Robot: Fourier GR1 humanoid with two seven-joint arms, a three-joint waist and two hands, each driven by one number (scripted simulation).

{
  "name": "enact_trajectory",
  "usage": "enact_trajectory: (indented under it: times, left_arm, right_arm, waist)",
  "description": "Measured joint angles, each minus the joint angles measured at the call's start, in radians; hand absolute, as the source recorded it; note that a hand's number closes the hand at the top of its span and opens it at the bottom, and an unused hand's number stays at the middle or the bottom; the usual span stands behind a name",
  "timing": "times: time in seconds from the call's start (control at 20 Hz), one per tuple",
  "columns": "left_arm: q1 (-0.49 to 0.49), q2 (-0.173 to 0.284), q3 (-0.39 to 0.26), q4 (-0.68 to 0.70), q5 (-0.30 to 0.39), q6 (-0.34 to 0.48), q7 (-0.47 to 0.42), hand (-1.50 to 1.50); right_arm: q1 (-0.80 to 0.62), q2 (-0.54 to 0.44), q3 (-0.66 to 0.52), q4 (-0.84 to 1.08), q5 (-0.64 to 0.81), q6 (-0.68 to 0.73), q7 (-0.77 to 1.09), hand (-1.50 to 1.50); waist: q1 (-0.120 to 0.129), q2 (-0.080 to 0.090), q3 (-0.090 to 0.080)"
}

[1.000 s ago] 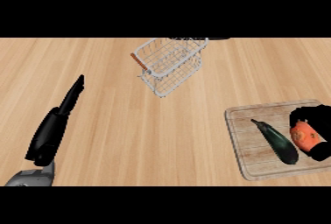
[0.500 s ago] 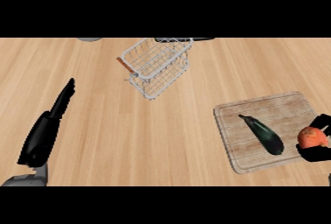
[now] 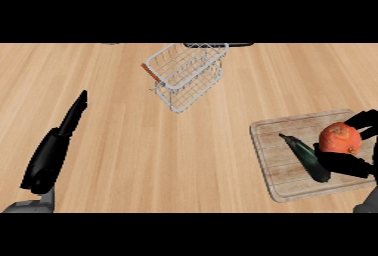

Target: Pick the squash from the cutting board and place it in the tiered basket

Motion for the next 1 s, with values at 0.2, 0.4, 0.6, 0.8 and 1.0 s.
enact_trajectory:
  times: [0.2, 0.4, 0.6, 0.8, 1.0]
  left_arm:
    - [-0.034, -0.001, -0.004, 0.016, 0.005, -0.013, -0.001, 0.0]
    - [-0.037, -0.012, -0.021, 0.006, 0.001, -0.02, -0.002, 0.0]
    - [-0.052, -0.019, -0.026, 0.013, 0.0, -0.025, -0.003, 0.0]
    - [-0.068, -0.023, -0.029, 0.033, -0.009, -0.025, -0.005, 0.0]
    - [-0.08, -0.029, -0.029, 0.041, -0.008, -0.027, -0.006, 0.0]
  right_arm:
    - [-0.101, 0.022, 0.149, -0.183, 0.069, 0.13, 0.201, 1.5]
    - [-0.298, 0.03, 0.276, -0.237, 0.108, 0.233, 0.373, 1.5]
    - [-0.523, 0.032, 0.305, -0.133, 0.082, 0.241, 0.46, 1.5]
    - [-0.716, 0.032, 0.267, 0.025, 0.045, 0.226, 0.51, 1.5]
    - [-0.884, 0.031, 0.212, 0.226, 0.024, 0.191, 0.532, 1.5]
  waist:
    - [0.026, 0.009, 0.002]
    - [0.049, 0.014, 0.003]
    - [0.062, 0.018, 0.004]
    - [0.068, 0.021, 0.004]
    - [0.077, 0.024, 0.005]
